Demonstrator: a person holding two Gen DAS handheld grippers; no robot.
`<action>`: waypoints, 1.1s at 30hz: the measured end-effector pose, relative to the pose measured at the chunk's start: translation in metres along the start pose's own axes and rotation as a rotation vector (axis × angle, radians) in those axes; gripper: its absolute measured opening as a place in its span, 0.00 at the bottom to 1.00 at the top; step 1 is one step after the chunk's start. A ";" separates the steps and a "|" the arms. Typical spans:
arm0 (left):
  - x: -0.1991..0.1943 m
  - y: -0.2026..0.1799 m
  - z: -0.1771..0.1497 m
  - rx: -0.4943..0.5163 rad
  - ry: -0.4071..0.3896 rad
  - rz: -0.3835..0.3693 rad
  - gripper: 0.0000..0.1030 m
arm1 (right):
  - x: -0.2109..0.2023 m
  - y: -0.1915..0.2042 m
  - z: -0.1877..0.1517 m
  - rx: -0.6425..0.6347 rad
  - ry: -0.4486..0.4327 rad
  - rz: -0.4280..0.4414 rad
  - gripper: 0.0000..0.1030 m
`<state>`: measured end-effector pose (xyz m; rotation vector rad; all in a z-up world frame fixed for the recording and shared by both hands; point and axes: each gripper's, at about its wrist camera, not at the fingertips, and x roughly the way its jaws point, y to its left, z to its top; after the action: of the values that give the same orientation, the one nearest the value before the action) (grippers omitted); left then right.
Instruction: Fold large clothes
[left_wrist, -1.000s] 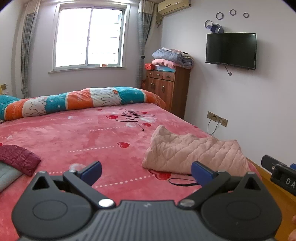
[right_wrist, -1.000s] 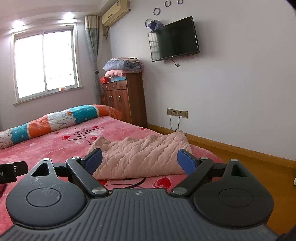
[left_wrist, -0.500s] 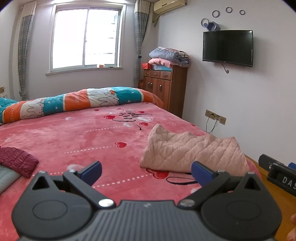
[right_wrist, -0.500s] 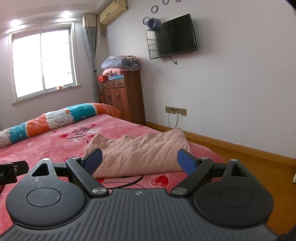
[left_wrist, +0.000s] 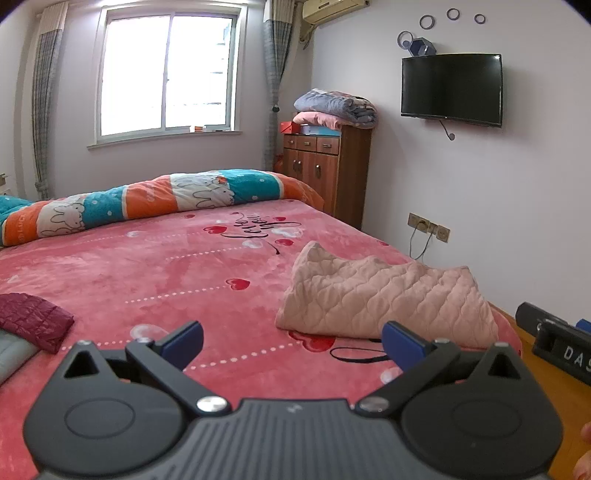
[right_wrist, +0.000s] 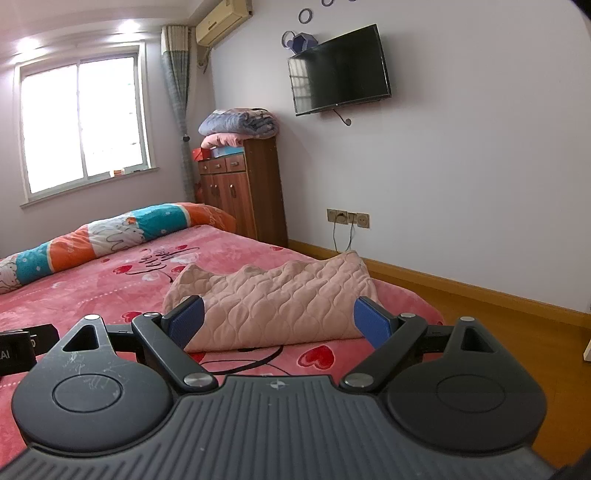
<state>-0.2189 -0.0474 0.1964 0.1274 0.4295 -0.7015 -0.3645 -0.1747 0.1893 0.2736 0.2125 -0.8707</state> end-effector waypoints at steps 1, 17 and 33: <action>0.000 -0.001 0.000 0.001 0.000 0.000 0.99 | 0.000 0.000 0.000 0.000 0.000 -0.001 1.00; 0.003 -0.005 -0.002 0.004 0.006 0.001 0.99 | 0.002 -0.003 0.001 0.008 0.009 0.001 1.00; 0.011 -0.006 -0.005 0.004 0.014 0.011 0.99 | 0.005 -0.002 0.000 0.003 0.006 0.007 1.00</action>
<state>-0.2170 -0.0570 0.1877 0.1387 0.4400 -0.6915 -0.3634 -0.1797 0.1875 0.2801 0.2161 -0.8630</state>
